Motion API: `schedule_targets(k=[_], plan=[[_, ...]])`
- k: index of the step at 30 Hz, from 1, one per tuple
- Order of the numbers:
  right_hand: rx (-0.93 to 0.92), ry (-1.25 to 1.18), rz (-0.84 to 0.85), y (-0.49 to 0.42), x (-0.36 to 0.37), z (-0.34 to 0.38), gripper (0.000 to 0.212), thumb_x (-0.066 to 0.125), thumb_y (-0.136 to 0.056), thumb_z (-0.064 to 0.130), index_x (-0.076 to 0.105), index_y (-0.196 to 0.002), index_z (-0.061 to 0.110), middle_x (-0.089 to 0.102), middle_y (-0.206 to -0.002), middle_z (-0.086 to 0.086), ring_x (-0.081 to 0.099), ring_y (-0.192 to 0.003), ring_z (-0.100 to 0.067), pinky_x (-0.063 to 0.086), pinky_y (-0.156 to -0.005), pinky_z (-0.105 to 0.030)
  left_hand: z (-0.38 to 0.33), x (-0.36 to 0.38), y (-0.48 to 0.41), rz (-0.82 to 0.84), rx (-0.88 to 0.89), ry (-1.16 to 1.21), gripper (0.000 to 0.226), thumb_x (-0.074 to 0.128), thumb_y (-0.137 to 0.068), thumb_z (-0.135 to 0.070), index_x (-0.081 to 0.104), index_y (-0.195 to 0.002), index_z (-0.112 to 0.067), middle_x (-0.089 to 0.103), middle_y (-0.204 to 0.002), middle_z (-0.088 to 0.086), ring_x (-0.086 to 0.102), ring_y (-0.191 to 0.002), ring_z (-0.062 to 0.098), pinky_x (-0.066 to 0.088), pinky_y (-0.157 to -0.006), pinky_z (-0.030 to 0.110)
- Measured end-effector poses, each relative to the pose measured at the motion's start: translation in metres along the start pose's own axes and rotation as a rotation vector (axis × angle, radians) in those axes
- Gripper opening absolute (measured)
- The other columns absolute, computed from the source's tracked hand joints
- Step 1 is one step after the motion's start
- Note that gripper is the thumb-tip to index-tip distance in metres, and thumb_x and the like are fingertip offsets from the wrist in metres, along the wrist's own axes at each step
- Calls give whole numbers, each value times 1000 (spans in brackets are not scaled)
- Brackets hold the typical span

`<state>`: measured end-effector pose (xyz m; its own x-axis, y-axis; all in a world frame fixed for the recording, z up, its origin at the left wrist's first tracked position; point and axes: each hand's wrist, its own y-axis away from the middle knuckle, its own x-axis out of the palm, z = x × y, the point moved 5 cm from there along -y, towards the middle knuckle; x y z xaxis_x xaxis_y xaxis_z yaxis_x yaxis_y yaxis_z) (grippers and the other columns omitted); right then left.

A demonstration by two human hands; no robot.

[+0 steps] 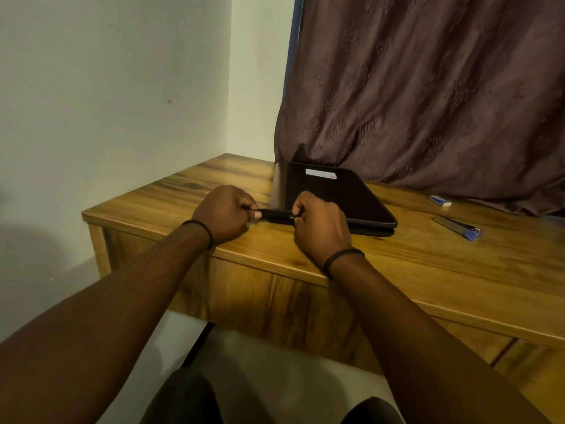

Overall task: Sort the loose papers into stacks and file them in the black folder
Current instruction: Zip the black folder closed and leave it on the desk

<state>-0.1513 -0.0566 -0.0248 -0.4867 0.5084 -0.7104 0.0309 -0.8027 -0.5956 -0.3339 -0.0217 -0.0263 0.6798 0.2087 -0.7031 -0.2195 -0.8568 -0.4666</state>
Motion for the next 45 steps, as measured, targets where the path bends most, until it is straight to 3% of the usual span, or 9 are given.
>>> schedule_targets(k=[4, 8, 11, 19, 25, 29, 35, 40, 45], plan=[[97, 56, -54, 8, -31, -44, 20, 58, -85, 7, 52, -86, 26, 59, -72, 4, 57, -70, -18, 45, -58, -30, 20, -18, -3, -125, -102, -159, 12, 69, -86, -32, 78, -86, -23, 71, -81, 0, 63, -78, 19, 44, -66, 28], [192, 46, -84, 13, -59, -84, 21, 58, -80, 7, 53, -83, 27, 62, -72, 4, 59, -71, -18, 47, -62, -32, 26, -30, -6, -248, -227, -557, 21, 61, -88, -41, 74, -95, -26, 67, -97, 7, 56, -98, 31, 44, -84, 41], [235, -74, -94, 12, -58, -91, 23, 61, -78, 3, 58, -82, 26, 64, -71, 4, 62, -70, -16, 50, -64, -32, 13, -23, -10, -283, -121, -724, 32, 59, -87, -44, 71, -103, -19, 59, -107, 13, 48, -106, 35, 38, -90, 48], [114, -448, 120, 5, -19, -48, 28, 75, -75, 1, 59, -89, 20, 70, -67, -9, 67, -62, -18, 51, -63, -31, -41, 52, -33, 199, 233, -512, 70, 43, -87, -70, 28, -149, -40, 26, -158, 1, 26, -144, 21, 20, -115, 49], [77, -341, 81, 4, -25, -51, 23, 64, -78, 3, 56, -86, 23, 66, -70, -7, 64, -68, -22, 55, -67, -46, -37, 58, -48, 263, 382, -611, 49, 28, -97, -59, 27, -145, -51, 36, -155, -6, 37, -139, 16, 34, -109, 42], [-45, -42, 21, -1, -40, -69, 24, 53, -80, 4, 45, -83, 26, 57, -71, 3, 54, -66, -20, 49, -60, -46, -41, 55, -48, 214, 420, -638, 65, 7, -88, -66, 32, -145, -47, 40, -152, -11, 41, -135, 13, 36, -102, 38], [10, 49, 20, -19, -35, -87, 23, 47, -83, 2, 42, -84, 25, 57, -74, -3, 52, -66, -24, 49, -61, -49, -26, 33, -26, 149, 652, -479, 52, 23, -96, -61, 51, -136, -40, 55, -138, -14, 56, -119, 13, 43, -92, 44], [105, -263, 97, -26, -20, -75, 21, 49, -86, 2, 51, -85, 23, 58, -79, -4, 55, -71, -16, 50, -64, -38, -34, 19, -8, 336, 377, -558, 88, 3, -71, -92, 24, -146, -50, 33, -154, -16, 38, -136, 13, 28, -107, 44], [-33, -410, 232, -23, 0, -35, 17, 62, -84, -2, 57, -84, 14, 60, -77, -8, 56, -68, -14, 53, -66, -35, -41, 43, -23, 411, 62, -801, 94, 29, -80, -84, 21, -152, -24, 26, -158, 11, 36, -137, 32, 34, -107, 49]])
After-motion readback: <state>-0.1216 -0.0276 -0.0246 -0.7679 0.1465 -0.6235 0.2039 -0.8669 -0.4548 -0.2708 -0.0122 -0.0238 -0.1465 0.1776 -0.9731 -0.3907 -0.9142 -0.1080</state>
